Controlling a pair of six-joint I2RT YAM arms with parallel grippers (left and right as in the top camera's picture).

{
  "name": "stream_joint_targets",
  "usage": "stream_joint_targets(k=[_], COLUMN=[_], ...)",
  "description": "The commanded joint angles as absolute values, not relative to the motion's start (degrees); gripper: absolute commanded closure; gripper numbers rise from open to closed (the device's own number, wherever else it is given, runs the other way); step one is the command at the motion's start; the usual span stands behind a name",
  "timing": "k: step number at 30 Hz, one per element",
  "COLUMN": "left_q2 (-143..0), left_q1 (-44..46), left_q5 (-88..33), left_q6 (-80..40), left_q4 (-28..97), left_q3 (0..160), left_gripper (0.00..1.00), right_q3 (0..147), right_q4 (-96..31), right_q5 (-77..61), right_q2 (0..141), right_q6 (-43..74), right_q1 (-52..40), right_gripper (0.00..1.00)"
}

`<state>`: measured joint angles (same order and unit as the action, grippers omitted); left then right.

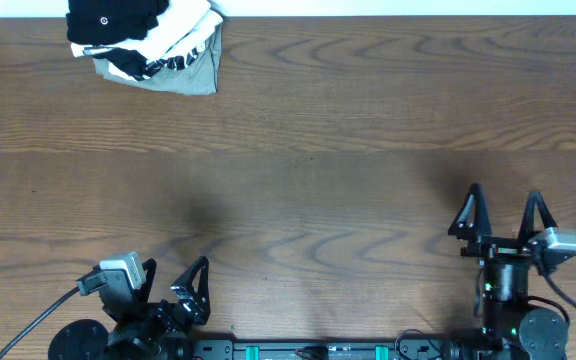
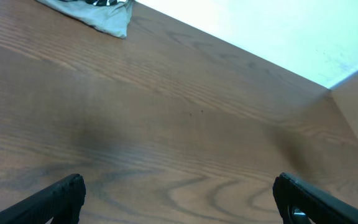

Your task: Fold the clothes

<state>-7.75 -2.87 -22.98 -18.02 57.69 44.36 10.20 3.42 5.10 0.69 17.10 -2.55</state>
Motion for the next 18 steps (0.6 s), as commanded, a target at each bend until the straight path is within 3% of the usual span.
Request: stream_joint_targets(k=[1, 11, 18], left_q2=[-7.73, -7.73, -7.73], left_q1=[-2.85, -2.85, -2.85], left_q5=[-23.35, -23.35, -23.35], left_q6=[-18.09, -18.09, -18.09], left_q4=[57.58, 57.58, 57.58], left_q3=[44.34, 44.34, 44.34], left_gripper=[0.02, 0.02, 0.02], right_q3=[7.11, 0.32, 0.32], right_q4=[7.18, 14.02, 11.29], right_q5=[1.37, 1.23, 1.02], right_q2=[0.32, 0.32, 0.3], right_q6=[12.58, 11.68, 8.82], right_q1=[-2.31, -0.99, 0.05], right_gripper=[0.01, 0.01, 0.01])
